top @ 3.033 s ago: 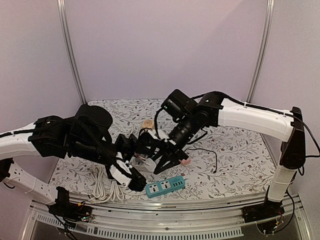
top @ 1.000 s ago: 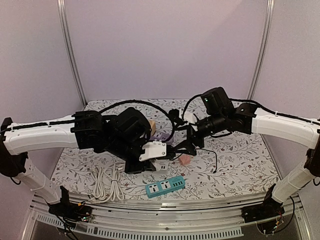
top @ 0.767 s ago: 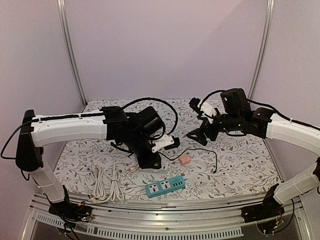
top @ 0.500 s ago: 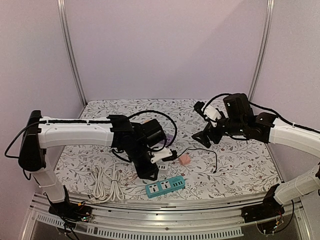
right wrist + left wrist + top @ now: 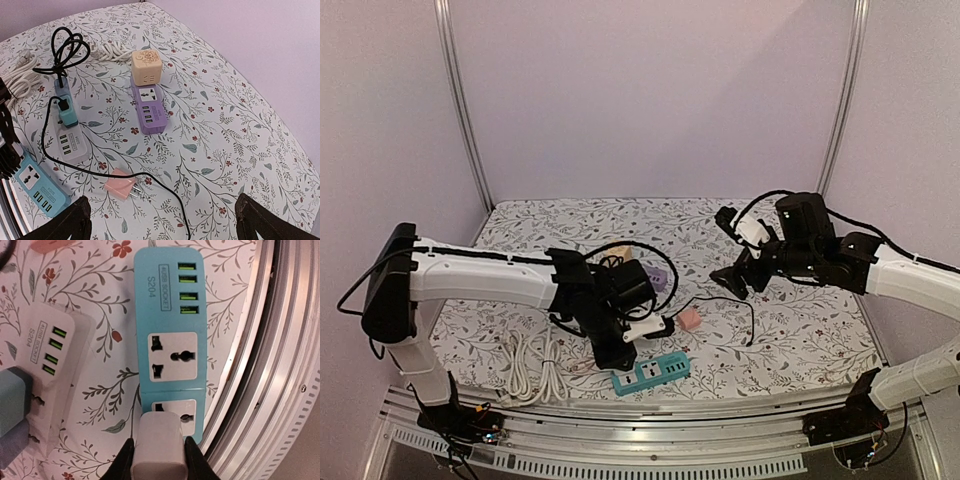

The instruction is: Insert the plug

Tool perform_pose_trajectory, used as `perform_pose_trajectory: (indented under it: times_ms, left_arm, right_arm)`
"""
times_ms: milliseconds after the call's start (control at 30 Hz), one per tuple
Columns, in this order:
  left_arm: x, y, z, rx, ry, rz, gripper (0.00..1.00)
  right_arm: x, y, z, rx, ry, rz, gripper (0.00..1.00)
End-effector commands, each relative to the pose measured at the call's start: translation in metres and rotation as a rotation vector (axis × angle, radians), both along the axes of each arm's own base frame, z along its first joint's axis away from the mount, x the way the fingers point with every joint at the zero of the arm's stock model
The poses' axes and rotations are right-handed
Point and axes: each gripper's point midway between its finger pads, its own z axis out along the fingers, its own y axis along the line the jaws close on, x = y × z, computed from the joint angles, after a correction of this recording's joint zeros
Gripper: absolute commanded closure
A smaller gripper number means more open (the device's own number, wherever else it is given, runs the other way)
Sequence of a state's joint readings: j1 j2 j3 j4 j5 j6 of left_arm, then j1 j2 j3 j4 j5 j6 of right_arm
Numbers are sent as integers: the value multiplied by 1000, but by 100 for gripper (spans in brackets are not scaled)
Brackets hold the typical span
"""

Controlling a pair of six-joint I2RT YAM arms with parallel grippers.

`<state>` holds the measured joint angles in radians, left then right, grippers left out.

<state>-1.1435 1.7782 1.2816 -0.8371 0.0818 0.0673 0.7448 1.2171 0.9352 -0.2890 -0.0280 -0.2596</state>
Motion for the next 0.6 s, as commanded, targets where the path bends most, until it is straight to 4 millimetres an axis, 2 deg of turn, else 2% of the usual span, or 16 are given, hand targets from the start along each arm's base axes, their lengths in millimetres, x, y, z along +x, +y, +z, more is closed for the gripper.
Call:
perform_pose_trajectory:
  times_ms: [0, 300, 567]
  left_arm:
    - [-4, 7, -18, 36, -16, -30, 100]
    - [-11, 6, -33, 39, -4, 3, 100]
    - [-15, 19, -68, 178, 9, 4, 100]
  right_arm:
    - [3, -7, 3, 4, -30, -21, 1]
    - [1, -10, 5, 4, -42, -23, 1]
    - [-3, -14, 8, 20, -50, -26, 1]
